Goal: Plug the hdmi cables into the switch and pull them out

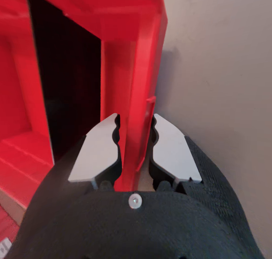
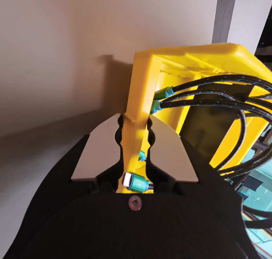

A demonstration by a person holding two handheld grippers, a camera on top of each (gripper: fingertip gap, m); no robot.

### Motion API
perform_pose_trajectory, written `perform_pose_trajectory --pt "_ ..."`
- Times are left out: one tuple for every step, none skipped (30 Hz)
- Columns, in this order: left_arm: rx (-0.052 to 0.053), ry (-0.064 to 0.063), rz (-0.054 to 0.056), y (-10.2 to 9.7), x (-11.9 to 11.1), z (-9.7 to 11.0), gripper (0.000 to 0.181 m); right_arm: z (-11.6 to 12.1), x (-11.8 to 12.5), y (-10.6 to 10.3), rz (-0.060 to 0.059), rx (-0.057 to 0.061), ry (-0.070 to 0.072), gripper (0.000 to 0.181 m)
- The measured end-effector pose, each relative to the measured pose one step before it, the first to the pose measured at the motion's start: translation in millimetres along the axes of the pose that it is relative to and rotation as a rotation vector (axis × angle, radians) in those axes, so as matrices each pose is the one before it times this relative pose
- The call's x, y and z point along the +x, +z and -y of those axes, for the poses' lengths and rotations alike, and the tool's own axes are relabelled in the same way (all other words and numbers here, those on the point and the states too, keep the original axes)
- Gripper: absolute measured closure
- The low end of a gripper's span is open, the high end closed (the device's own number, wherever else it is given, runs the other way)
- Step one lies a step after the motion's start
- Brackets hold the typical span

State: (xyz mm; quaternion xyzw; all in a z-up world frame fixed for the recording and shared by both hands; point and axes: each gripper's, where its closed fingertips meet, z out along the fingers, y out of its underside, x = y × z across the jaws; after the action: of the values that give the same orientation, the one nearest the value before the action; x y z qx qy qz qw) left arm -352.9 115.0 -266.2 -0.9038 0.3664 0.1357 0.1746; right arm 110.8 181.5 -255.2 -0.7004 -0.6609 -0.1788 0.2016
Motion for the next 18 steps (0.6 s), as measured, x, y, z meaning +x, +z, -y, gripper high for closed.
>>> perform_pose_trajectory --pt "0.0101 0.0375 -0.0008 5.35 2.44 2.47 0.150 2.15 -0.86 -0.36 0.0000 0.0084 -0.0004 0.149" --pt "0.0344 0.0256 0.0211 1.47 -0.46 6.85 0.150 1.47 -2.26 -1.16 0.0040 0.0127 -0.0041 0.150" --pt "0.0193 0.0227 0.0088 0.82 1.75 5.39 0.151 0.88 -3.48 -2.02 0.0066 0.0127 -0.0055 0.150" --pt "0.0147 0.0203 0.0036 -0.21 2.97 5.48 0.151 0.74 -4.63 -2.67 0.0037 0.0117 -0.0122 0.150" --pt "0.0019 0.0068 0.0017 -0.48 3.64 4.82 0.151 0.96 -5.50 -3.18 -0.0018 0.0107 -0.0208 0.150" --pt "-0.0011 0.0105 0.0028 -0.81 4.09 4.39 0.151 1.46 -6.12 -3.63 -0.0040 0.0098 -0.0261 0.150" --pt "0.0104 0.0177 -0.0025 -1.38 5.60 5.54 0.152 2.56 -6.58 -3.91 -0.0040 0.0121 -0.0270 0.150" --pt "0.0160 0.0202 -0.0097 -1.97 7.48 6.45 0.151 3.40 -7.02 -4.08 -0.0033 0.0136 -0.0252 0.150" --pt "0.0208 0.0279 -0.0111 -2.49 8.88 7.79 0.152 3.95 -7.33 -4.30 -0.0016 0.0152 -0.0254 0.150" --pt "0.0216 0.0306 -0.0123 -2.58 10.18 9.08 0.152 4.61 -7.26 -4.23 -0.0026 0.0171 -0.0227 0.150" --pt "0.0219 0.0314 -0.0120 -2.62 10.94 10.45 0.152 4.75 -6.92 -4.08 -0.0046 0.0165 -0.0160 0.150" --pt "0.0202 0.0361 -0.0105 -2.23 11.30 11.21 0.152 4.36 -6.63 -4.02 -0.0065 0.0117 -0.0123 0.150" --pt "0.0192 0.0388 -0.0098 -1.86 11.28 11.76 0.151 3.45 -6.43 -3.94 -0.0106 0.0036 -0.0179 0.150" --pt "0.0208 0.0385 -0.0109 -1.67 10.81 12.44 0.151 2.58 -6.12 -4.20 -0.0135 -0.0052 -0.0210 0.150" --pt "0.0218 0.0387 -0.0110 -1.37 10.32 12.85 0.151 2.53 -6.02 -4.29 -0.0159 -0.0055 -0.0194 0.150" --pt "0.0189 0.0375 -0.0057 -0.69 8.91 12.54 0.151 3.27 -5.83 -4.21 -0.0187 0.0013 -0.0124 0.150" --pt "0.0201 0.0347 -0.0041 -0.65 7.43 12.26 0.151 4.13 -5.62 -4.22 -0.0203 0.0098 -0.0024 0.150" --pt "0.0200 0.0366 -0.0097 0.09 7.17 11.51 0.151 5.09 -5.65 -4.38 -0.0194 0.0182 0.0054 0.150"
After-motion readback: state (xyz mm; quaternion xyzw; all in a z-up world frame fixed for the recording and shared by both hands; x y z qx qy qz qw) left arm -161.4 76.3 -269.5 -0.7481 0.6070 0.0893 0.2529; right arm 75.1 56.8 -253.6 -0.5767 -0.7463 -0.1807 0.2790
